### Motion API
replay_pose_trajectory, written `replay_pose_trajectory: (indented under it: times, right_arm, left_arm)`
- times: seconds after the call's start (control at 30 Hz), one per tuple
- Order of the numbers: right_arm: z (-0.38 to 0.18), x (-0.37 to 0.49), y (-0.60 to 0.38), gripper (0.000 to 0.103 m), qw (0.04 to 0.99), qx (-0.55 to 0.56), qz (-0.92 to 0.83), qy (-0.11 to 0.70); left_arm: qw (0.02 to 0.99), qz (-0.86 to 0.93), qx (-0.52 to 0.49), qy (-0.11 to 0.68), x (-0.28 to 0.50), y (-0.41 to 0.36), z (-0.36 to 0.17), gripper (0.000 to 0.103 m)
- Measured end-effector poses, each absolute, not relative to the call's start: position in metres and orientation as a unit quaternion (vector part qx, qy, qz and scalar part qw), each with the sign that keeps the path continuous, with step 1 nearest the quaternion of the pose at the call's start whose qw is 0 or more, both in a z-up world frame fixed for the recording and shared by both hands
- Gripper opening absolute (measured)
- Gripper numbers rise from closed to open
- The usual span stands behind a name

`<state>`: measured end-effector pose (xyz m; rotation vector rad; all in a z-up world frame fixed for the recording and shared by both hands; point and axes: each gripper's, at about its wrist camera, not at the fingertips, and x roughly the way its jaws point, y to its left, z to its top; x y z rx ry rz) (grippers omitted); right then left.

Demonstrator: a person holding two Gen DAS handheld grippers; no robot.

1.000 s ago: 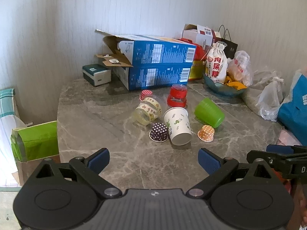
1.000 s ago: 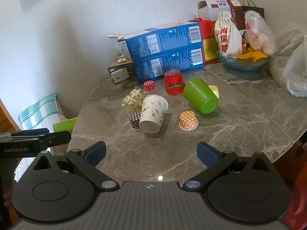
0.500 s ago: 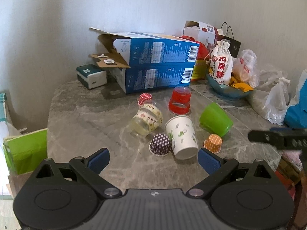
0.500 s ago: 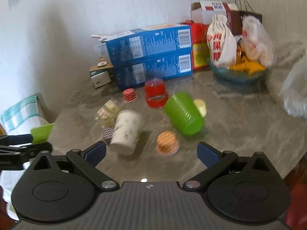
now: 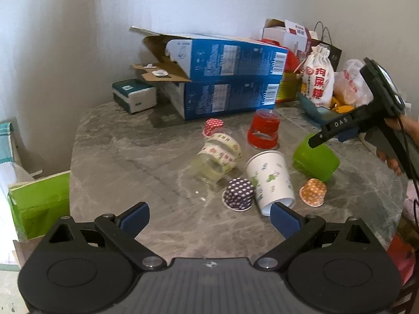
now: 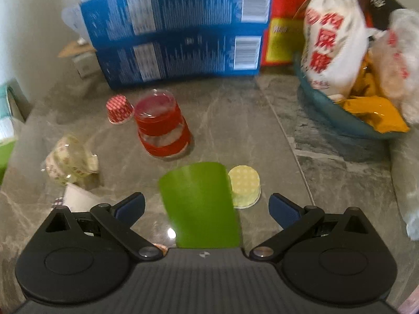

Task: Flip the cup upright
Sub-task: 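Close the right gripper on the base of the green cup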

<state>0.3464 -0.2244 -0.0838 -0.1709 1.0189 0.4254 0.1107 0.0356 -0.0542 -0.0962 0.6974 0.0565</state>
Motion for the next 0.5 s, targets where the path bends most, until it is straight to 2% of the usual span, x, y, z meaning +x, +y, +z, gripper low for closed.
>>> replay_pose_trajectory:
  times: [0.13,0.43,0.5]
  right_arm:
    - [-0.091,0.354,-0.207,0.093,0.823,-0.113,0.211,0.516]
    - [-0.101,0.358,-0.182,0.082,0.802,-0.171,0.190,0.540]
    - [-0.101,0.361,-0.182,0.076,0.802,-0.176,0.182,0.542]
  left_arm:
    - [0.936,0.027,-0.063,0.344,0.109,0.046,-0.057,0.100]
    - [0.937,0.033,-0.074,0.339,0.097,0.056,-0.056,0.100]
    - [0.938,0.037,-0.077,0.337,0.093,0.059,-0.056,0.100]
